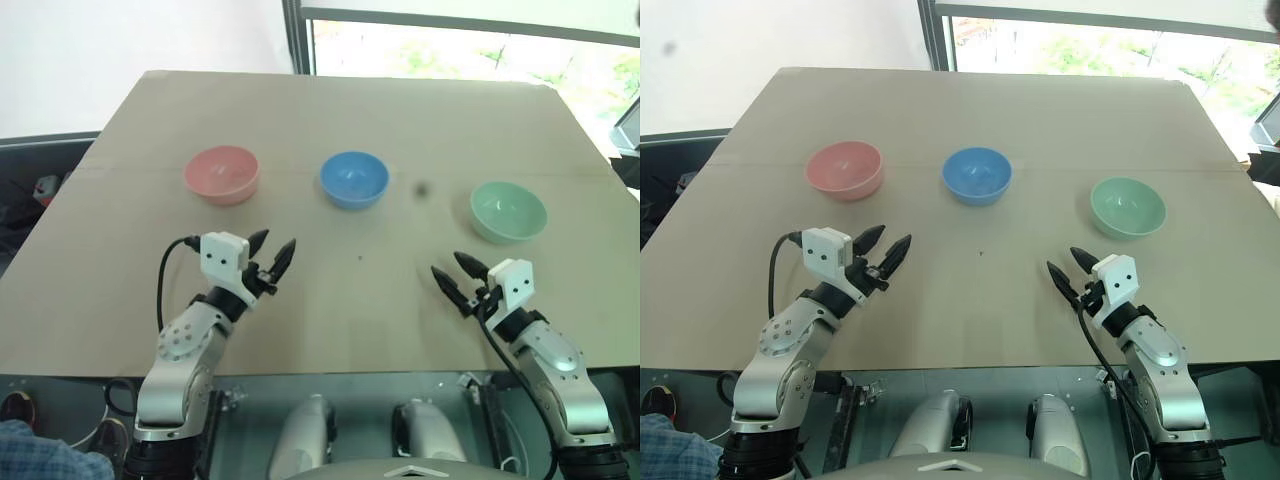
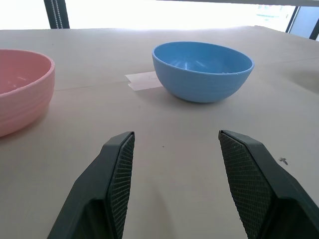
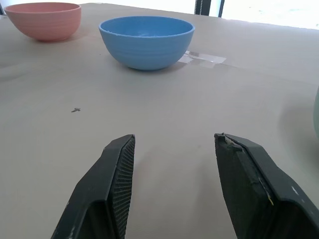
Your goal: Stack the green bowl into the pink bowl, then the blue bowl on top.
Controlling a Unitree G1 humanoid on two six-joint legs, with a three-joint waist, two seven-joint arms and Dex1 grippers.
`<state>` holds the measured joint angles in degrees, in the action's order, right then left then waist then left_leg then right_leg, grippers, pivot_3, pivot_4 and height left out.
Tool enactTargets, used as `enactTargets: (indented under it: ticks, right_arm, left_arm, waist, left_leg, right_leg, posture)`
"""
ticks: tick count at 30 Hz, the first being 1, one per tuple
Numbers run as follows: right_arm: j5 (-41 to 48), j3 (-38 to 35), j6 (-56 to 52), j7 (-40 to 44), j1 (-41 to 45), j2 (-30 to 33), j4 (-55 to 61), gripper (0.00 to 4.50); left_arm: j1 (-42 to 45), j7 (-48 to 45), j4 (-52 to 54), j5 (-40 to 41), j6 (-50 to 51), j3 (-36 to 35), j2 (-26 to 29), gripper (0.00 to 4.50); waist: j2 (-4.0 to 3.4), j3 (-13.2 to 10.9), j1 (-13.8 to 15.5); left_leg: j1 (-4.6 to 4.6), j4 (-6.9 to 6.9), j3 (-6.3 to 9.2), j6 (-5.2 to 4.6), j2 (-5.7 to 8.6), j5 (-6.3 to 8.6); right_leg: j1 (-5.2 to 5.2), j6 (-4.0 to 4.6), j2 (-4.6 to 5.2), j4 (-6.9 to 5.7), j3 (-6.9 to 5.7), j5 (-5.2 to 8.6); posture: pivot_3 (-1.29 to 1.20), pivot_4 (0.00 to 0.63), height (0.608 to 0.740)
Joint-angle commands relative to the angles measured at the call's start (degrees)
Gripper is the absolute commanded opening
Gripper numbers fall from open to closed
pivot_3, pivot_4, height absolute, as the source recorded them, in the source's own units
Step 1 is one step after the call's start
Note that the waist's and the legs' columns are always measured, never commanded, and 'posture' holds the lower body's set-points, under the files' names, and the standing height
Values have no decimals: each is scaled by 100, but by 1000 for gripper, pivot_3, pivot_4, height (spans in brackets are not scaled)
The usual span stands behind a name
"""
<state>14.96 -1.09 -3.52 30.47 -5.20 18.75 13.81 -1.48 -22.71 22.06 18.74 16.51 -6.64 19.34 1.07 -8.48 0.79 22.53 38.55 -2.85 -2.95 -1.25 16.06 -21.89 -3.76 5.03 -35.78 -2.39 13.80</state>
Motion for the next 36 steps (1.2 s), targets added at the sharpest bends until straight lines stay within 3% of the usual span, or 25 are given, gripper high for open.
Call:
enactTargets:
  ticks: [1, 26, 31, 36]
  right_arm:
    - [31, -93, 131, 64, 0, 85, 182, 2664]
    - [150, -133, 32, 247, 109, 282, 335, 2664]
    - [905, -294, -768, 925, 234, 1016, 990, 2664]
    - [1734, -604, -1664, 1069, 517, 1554, 1443, 2664]
  left_arm:
    - [-27, -86, 284, 98, -92, -70, 46, 2856]
    - [38, -229, 111, 171, -113, -132, 148, 2856]
    - [499, -46, -192, 80, 342, -245, 400, 2856]
    - [1016, 97, -593, -85, 697, -300, 638, 2856]
  waist:
    - [0, 0, 0]
    - [0, 0, 0]
    - [0, 0, 7]
    - [8, 5, 3]
  left_leg:
    - [0, 0, 0, 0, 0, 0]
    - [-1, 0, 0, 0, 0, 0]
    - [-1, 5, 2, -1, 2, 0]
    - [-2, 5, 4, -2, 0, 0]
  right_leg:
    - [0, 0, 0, 0, 0, 0]
    - [1, 0, -2, 0, 0, 0]
    - [4, -1, -2, -3, -2, 0]
    - [6, -1, -3, -2, -5, -1]
  posture:
    - [0, 150, 740]
    - [0, 150, 740]
    - [0, 150, 740]
    - [0, 150, 740]
